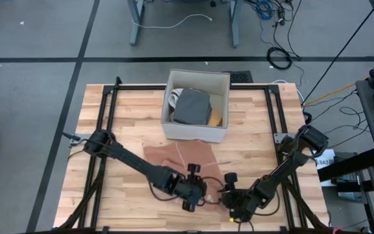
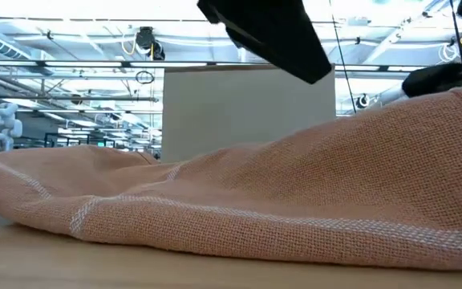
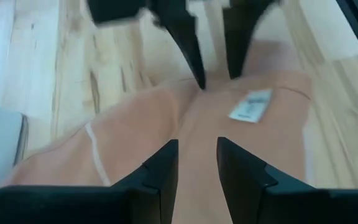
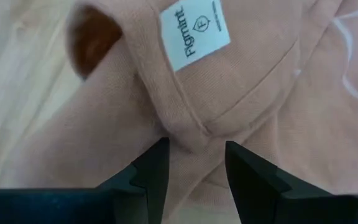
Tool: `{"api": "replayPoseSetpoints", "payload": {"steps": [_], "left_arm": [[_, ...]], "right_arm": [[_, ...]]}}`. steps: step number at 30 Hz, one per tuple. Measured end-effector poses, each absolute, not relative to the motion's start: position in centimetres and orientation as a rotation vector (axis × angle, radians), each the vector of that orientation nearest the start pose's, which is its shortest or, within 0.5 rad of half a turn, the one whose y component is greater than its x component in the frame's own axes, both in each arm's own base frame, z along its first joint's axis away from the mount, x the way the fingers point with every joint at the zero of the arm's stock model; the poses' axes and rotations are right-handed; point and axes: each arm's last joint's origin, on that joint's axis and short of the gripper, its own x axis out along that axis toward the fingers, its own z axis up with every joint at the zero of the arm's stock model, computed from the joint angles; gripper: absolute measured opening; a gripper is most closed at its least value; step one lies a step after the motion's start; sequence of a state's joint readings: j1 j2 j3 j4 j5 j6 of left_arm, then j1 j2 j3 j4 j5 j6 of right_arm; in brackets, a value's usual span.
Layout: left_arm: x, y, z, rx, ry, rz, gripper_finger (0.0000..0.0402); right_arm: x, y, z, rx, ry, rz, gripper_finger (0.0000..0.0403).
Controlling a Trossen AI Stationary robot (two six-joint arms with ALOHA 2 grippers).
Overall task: Fold towel
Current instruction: Fold the brown towel with white checkered lines
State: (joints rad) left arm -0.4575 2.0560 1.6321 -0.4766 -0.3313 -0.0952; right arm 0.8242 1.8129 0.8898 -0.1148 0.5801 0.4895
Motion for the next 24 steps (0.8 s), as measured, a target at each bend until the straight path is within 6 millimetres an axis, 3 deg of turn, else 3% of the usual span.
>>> {"api": "replayPoseSetpoints", "payload": {"steps": [7, 15, 18, 22, 24], "left_arm": [[41.6, -18.0, 21.1, 0.208, 0.856, -0.121, 0.0117], [42.3, -18.2, 18.4, 0.203, 0.91, -0.153, 0.0117], [42.4, -18.2, 18.0, 0.204, 0.916, -0.155, 0.0117], [42.6, -18.3, 18.0, 0.207, 0.898, -0.163, 0.0117], [42.7, -18.4, 18.1, 0.207, 0.885, -0.177, 0.0117]], "right_arm": [[24.2, 22.6, 11.3, -0.235, 0.799, 0.031, 0.0141], [24.5, 22.8, 11.7, -0.244, 0.761, 0.05, 0.0131], [24.4, 22.7, 11.7, -0.266, 0.76, 0.039, 0.0103], [24.3, 22.5, 11.6, -0.301, 0.776, 0.034, 0.0028], [24.1, 22.4, 11.5, -0.339, 0.794, 0.038, 0.0009]]}}
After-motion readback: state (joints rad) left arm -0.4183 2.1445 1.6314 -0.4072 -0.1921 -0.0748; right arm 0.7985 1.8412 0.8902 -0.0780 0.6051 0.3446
